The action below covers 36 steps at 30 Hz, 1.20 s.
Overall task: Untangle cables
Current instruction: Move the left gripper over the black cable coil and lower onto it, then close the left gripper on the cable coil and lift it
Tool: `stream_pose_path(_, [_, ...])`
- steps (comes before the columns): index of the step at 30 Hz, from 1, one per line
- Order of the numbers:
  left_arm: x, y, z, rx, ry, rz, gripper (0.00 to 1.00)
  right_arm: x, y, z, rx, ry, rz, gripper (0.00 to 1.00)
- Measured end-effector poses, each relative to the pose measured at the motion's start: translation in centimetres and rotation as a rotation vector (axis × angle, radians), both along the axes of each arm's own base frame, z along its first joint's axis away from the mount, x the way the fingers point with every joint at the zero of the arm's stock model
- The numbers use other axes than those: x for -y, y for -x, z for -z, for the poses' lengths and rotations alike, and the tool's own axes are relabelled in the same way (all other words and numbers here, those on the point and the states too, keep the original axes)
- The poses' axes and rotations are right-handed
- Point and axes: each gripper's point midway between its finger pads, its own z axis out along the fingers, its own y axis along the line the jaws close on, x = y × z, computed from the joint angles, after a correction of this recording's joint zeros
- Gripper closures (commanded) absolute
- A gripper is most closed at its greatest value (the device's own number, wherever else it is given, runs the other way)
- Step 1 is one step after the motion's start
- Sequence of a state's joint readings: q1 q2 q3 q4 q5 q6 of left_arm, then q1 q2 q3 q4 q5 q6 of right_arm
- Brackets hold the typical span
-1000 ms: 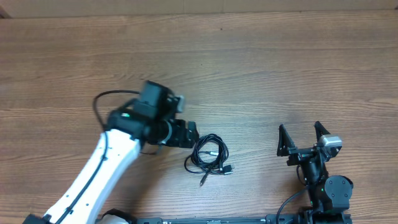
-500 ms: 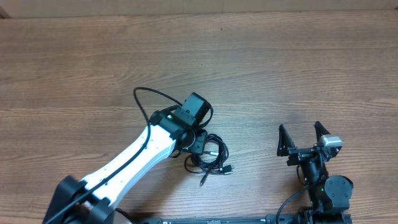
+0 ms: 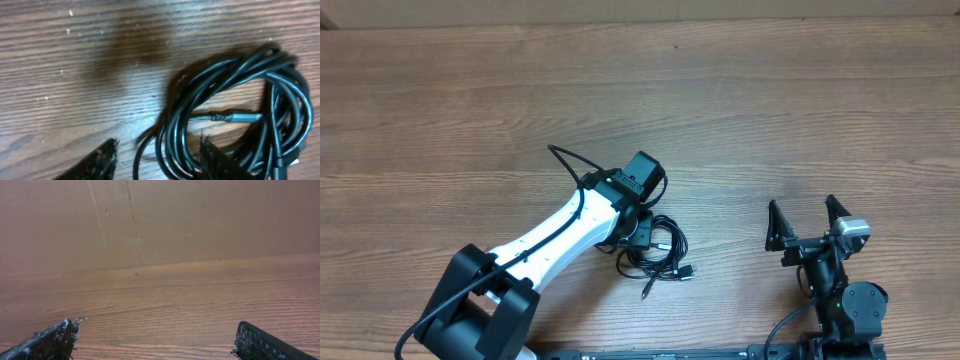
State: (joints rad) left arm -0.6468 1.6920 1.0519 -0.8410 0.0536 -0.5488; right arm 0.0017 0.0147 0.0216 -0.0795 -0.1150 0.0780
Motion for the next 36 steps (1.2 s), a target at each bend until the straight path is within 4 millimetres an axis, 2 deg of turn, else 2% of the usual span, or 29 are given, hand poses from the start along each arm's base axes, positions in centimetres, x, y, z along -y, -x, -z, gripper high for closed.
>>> stream_pose_path(4, [0.4,0.1,0.0,-0.010,0.024,-0.012,0.63,0.0,0.0,0.0,0.000,0.000,0.000,0.00])
stream_pose_path(16, [1.0,-0.4,0.6,-0.001,0.032,-0.015,0.63,0.0,0.0,0.0,0.000,0.000,0.000,0.00])
stream_pose_path(21, [1.4,0.1,1.2,-0.016,0.022,0.001,0.69,0.0,0.0,0.0,0.000,0.000,0.000,0.00])
stream_pose_path(31, [1.7,0.5,1.3,-0.016,0.015,0.017,0.61,0.0,0.0,0.0,0.000,0.000,0.000,0.00])
stream_pose_path(36, [1.1,0.4,1.6,-0.015,-0.018,0.013,0.69,0.0,0.0,0.0,0.000,0.000,0.000,0.00])
